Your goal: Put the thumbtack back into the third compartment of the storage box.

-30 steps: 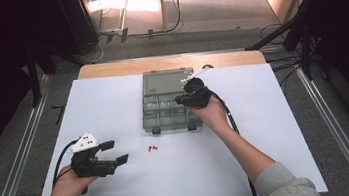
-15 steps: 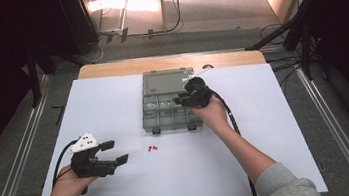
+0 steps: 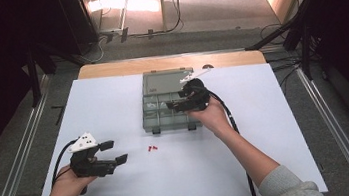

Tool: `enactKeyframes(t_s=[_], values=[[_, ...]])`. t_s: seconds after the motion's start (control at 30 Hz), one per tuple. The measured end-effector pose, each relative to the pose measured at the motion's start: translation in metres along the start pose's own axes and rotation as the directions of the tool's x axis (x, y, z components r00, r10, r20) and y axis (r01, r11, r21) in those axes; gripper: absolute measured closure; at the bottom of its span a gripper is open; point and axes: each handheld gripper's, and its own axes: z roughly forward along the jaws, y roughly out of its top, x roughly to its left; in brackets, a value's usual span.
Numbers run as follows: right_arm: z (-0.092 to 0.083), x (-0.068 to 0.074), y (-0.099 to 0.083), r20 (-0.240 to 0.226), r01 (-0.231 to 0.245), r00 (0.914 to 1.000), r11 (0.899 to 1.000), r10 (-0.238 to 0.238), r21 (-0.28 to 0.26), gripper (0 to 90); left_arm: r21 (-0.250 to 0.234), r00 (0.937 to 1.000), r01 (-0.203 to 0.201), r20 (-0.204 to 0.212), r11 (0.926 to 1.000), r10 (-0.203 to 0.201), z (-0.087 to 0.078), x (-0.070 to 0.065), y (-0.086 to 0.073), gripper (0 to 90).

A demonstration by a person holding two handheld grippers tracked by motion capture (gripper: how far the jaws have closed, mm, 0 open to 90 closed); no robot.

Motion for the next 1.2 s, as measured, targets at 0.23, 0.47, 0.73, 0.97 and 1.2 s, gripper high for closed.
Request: enactKeyframes(t_s=[0.23,0.47,0.73,0.97,1.2], values=[[-0.009,0.010,-0.005,-0.044,0.026,0.9987,0.999,-0.024,0.024,31.2,-0.005,1.0000,-0.001,0.009,1.0000,0.001,0.000,-0.001,0.001,23.4],[-0.018,0.020,-0.007,-0.079,0.042,0.9960,0.999,-0.041,0.011,31.0,-0.001,1.0000,0.001,0.006,1.0000,-0.001,-0.001,0.000,0.001,23.4],[-0.029,0.033,-0.012,-0.112,0.062,0.9917,0.998,-0.063,-0.014,32.0,-0.002,1.0000,0.003,0.004,1.0000,-0.003,-0.001,0.001,0.001,23.4],[-0.034,0.042,-0.021,-0.125,0.080,0.9888,0.997,-0.081,-0.015,32.9,-0.002,1.0000,-0.001,0.003,1.0000,0.001,0.000,0.002,0.002,23.4],[-0.034,0.049,-0.031,-0.142,0.100,0.9848,0.995,-0.099,-0.001,33.1,-0.004,1.0000,0.000,0.003,1.0000,0.000,0.000,0.003,0.003,23.4]])
